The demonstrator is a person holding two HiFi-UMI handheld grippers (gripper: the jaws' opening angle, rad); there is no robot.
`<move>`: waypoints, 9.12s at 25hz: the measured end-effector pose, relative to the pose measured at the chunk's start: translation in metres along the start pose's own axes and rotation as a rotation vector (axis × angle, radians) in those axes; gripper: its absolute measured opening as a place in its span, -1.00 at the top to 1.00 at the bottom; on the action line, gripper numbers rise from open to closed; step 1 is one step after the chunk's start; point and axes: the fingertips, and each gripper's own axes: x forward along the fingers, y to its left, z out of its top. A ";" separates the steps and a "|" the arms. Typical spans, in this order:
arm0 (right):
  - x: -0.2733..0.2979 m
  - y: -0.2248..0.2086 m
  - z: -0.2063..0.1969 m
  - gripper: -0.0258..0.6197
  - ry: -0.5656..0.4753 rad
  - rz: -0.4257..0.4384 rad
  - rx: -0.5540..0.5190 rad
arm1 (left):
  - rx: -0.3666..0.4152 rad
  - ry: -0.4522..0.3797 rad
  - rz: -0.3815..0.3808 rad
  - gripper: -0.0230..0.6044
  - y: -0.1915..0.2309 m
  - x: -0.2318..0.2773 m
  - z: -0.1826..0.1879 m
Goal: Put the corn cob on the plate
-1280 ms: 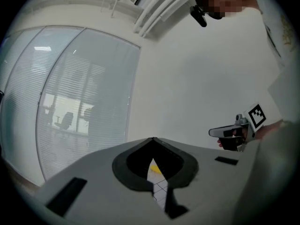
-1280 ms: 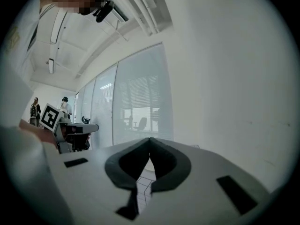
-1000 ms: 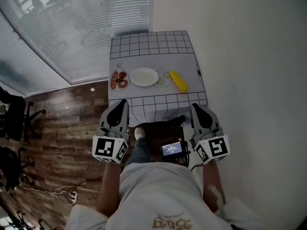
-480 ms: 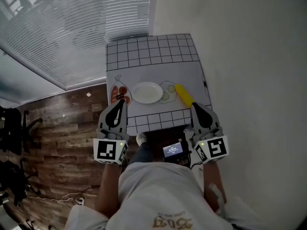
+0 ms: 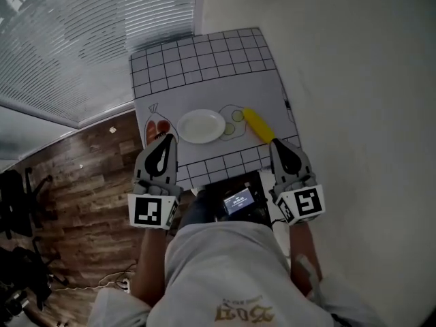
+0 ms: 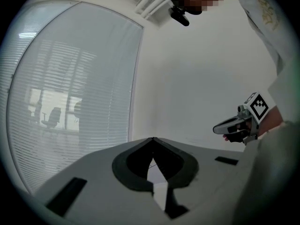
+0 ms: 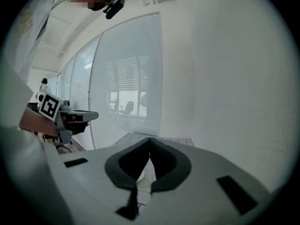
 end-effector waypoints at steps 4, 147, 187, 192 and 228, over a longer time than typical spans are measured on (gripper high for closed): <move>0.000 -0.006 -0.005 0.90 0.023 -0.008 -0.010 | -0.010 0.023 -0.036 0.90 -0.008 0.013 -0.009; 0.125 0.005 -0.157 0.13 0.480 0.613 -0.449 | 0.640 0.805 -0.956 0.04 -0.113 0.154 -0.184; 0.173 0.094 -0.165 0.13 0.475 0.889 -0.669 | 0.446 0.920 -0.689 0.06 -0.028 0.098 -0.218; 0.177 0.095 -0.177 0.13 0.499 0.896 -0.665 | 0.431 0.933 -0.698 0.06 -0.028 0.098 -0.230; 0.198 0.092 -0.217 0.10 0.617 0.880 -0.563 | 0.365 0.946 -0.615 0.05 -0.025 0.110 -0.279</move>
